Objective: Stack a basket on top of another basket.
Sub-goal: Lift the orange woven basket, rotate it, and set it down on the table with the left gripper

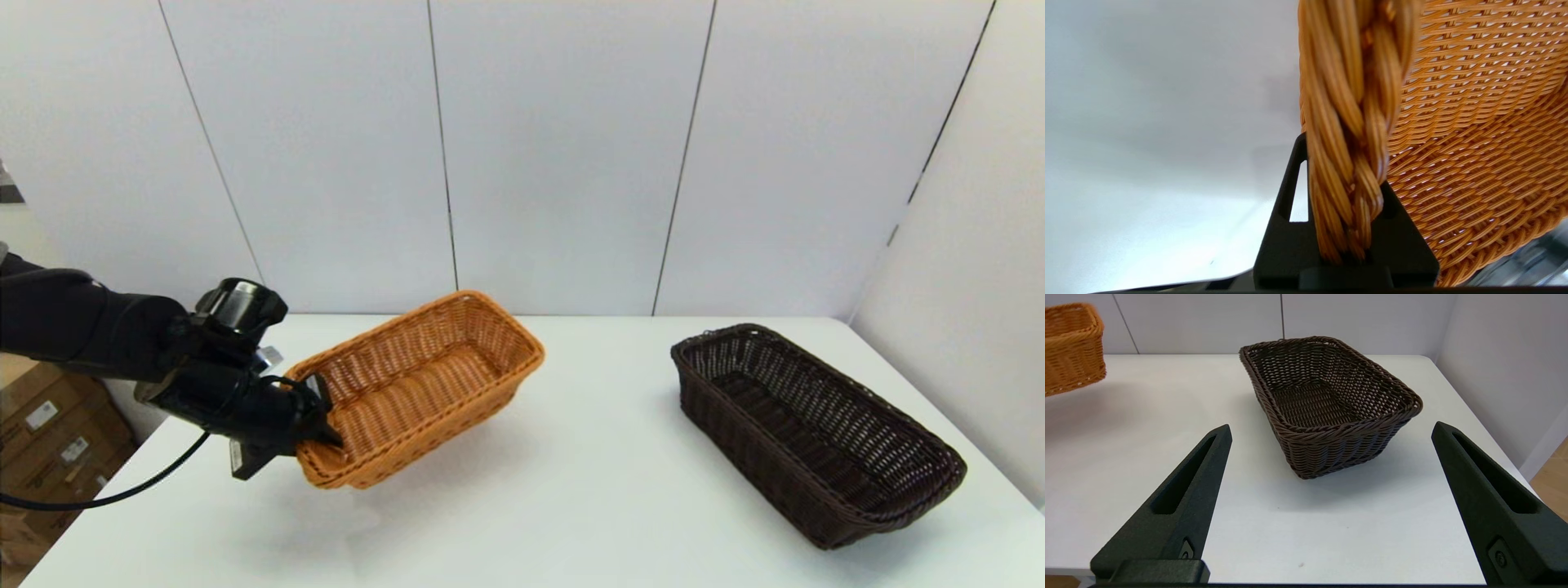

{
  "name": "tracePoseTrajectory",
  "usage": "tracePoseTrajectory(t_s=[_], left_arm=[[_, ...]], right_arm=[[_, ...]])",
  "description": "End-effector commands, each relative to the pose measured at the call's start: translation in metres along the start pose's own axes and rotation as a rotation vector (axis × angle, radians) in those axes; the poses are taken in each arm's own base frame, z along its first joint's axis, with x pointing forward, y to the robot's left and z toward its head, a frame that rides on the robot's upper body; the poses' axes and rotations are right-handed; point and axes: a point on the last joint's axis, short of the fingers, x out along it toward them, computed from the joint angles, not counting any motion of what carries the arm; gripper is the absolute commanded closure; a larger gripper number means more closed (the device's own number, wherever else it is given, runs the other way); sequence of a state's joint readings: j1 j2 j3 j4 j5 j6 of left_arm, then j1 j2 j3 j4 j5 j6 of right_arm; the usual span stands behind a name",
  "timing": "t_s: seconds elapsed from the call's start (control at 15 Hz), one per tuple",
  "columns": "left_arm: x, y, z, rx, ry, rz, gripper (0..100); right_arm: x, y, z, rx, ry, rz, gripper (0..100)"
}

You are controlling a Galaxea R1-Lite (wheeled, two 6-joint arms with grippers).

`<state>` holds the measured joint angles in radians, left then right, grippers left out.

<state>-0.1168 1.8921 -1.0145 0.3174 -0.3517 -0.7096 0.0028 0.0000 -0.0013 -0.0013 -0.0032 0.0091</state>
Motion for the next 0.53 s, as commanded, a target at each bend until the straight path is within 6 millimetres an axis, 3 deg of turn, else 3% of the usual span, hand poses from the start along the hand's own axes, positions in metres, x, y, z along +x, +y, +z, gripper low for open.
tracePoseTrajectory(t_s=[0.07, 0.27, 0.53], left_arm=[[0.0, -0.023, -0.026, 0.23, 0.053, -0.017, 100], [0.007, -0.038, -0.036, 0.344, 0.123, 0.006, 100], [0.016, -0.051, -0.028, 0.414, 0.195, 0.053, 100]], right_arm=[[0.0, 0.0, 0.0, 0.0, -0.002, 0.0, 0], [0.0, 0.0, 0.0, 0.0, 0.001, 0.0, 0], [0.0, 0.0, 0.0, 0.0, -0.001, 0.0, 0]])
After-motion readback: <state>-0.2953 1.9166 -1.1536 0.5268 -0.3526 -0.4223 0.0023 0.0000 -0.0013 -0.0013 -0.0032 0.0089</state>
